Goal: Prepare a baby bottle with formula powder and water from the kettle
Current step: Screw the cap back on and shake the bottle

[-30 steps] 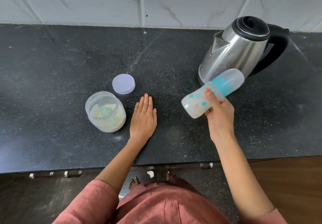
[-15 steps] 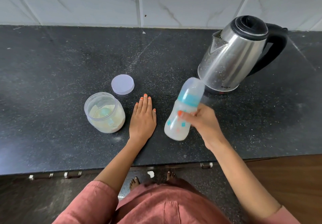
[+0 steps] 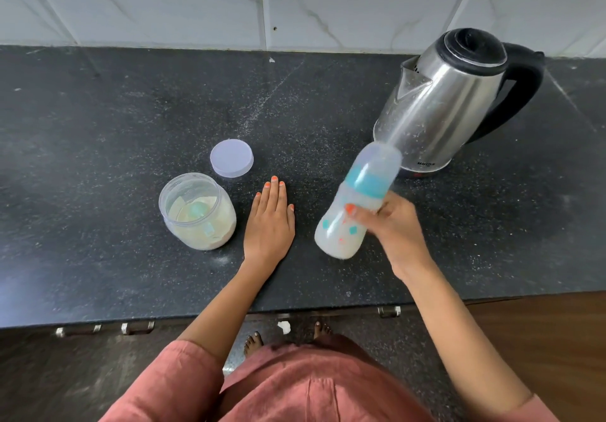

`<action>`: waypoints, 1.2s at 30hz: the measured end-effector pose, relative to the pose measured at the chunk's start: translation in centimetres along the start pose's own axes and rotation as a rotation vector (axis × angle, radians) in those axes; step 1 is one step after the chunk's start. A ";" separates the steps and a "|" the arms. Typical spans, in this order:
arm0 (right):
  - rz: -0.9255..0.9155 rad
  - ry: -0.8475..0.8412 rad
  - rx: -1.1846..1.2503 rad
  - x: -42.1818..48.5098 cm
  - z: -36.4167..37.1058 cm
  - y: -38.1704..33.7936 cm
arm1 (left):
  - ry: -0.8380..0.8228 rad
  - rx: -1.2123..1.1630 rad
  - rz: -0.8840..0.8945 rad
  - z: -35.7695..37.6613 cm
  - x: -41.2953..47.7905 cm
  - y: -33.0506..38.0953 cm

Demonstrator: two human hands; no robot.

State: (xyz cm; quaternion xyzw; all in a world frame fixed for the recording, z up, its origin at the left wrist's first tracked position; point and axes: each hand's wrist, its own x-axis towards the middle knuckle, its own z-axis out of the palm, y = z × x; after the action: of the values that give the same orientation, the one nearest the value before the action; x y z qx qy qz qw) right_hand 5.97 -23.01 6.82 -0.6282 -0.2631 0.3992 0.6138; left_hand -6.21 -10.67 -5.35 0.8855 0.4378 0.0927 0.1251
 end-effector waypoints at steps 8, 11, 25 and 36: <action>0.032 -0.108 -0.125 -0.5 0.5 0.2 | 0.002 0.018 0.006 0.2 0.0 -0.1; 0.006 0.013 0.039 0.0 -0.1 -0.1 | -0.002 0.019 0.005 0.3 0.0 -0.2; -0.057 0.202 0.197 0.9 -0.1 -0.3 | 0.003 0.024 0.014 0.3 0.1 -0.2; -0.075 0.171 0.282 0.8 -0.1 -1.1 | 0.001 0.013 0.011 0.0 0.0 -0.1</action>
State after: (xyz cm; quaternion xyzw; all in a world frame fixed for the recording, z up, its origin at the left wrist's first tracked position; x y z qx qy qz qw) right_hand 6.64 -22.32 7.71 -0.5573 -0.1748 0.3540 0.7305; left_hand -6.27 -10.65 -5.41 0.8886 0.4337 0.0910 0.1187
